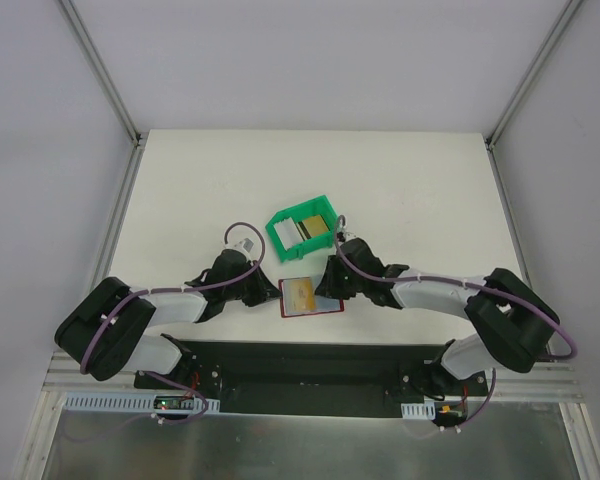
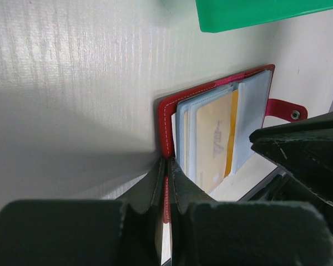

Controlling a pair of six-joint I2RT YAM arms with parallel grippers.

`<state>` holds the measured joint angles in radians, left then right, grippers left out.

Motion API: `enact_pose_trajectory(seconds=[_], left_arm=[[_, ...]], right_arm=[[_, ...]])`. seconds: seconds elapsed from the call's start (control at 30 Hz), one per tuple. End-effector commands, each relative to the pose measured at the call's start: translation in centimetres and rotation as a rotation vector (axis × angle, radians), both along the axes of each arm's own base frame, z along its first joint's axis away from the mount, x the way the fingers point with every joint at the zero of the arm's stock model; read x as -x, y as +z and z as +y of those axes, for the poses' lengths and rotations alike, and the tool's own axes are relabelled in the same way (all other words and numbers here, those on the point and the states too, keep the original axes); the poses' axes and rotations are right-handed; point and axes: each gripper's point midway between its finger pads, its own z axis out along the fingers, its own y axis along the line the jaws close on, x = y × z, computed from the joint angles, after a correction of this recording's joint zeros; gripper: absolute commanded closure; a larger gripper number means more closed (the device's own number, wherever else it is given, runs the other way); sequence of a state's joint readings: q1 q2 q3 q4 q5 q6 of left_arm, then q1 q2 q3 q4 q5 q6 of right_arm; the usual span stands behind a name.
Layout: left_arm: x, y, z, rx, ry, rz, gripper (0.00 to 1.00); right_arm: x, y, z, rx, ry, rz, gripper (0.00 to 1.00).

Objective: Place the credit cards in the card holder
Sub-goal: Insert the credit card into the card holder.

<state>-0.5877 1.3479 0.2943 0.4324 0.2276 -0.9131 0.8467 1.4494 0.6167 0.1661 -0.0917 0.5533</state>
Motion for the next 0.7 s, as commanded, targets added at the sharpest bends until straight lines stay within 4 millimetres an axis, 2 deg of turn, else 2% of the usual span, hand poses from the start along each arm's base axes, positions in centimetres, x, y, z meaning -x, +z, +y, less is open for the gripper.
enact_pose_trajectory(seconds=[0.0, 0.07, 0.17, 0.3, 0.4, 0.53, 0.67], left_arm=[[4.1, -4.9, 4.0, -0.198, -0.002, 0.166, 1.0], [4.1, -4.8, 4.0, -0.196, 0.0, 0.164, 1.0], [4.1, -4.8, 4.1, -0.196, -0.001, 0.164, 1.0], [4.2, -4.9, 4.1, -0.199, -0.003, 0.161, 1.0], [4.2, -4.9, 4.2, -0.2, 0.001, 0.163, 1.0], [4.1, -4.8, 4.2, -0.2, 0.0, 0.155, 1.0], [4.2, -4.7, 4.1, -0.199, 0.0, 0.16, 1.0]], right_arm=[[0.0, -1.5, -1.9, 0.188, -0.004, 0.032, 0.85], [-0.9, -2.3, -4.0, 0.318, -0.046, 0.018, 0.88], [-1.4, -2.3, -5.9, 0.434, -0.073, 0.0, 0.9], [-1.9, -1.2, -6.1, 0.447, -0.07, -0.031, 0.9], [-1.9, 0.1, -4.2, 0.341, -0.022, -0.058, 0.86], [-0.8, 2.4, 0.0, 0.094, 0.05, -0.049, 0.76], [-0.1, 3.1, 2.3, -0.015, 0.084, -0.013, 0.68]])
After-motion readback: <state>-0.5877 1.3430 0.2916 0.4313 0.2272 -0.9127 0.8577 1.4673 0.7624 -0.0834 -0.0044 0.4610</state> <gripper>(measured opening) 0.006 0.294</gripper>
